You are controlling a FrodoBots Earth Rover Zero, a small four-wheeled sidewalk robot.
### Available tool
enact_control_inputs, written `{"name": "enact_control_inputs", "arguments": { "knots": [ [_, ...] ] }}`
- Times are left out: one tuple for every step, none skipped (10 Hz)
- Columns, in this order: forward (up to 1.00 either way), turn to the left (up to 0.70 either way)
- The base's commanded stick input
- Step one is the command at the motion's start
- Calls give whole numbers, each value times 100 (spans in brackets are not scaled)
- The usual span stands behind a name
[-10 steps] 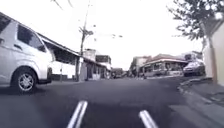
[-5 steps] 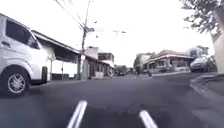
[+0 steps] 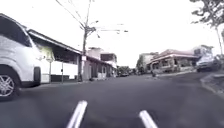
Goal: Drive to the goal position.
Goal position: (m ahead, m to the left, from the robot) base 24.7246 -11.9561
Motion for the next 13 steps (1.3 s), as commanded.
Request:
{"name": "enact_control_inputs", "arguments": {
  "knots": [
    [100, -5],
    [100, 0],
    [100, -10],
    [100, -33],
    [100, -40],
    [100, -40],
    [100, -40],
    [100, -40],
    [100, -40],
    [100, -40],
    [100, -40],
    [100, -40],
    [100, -40]
  ]
}}
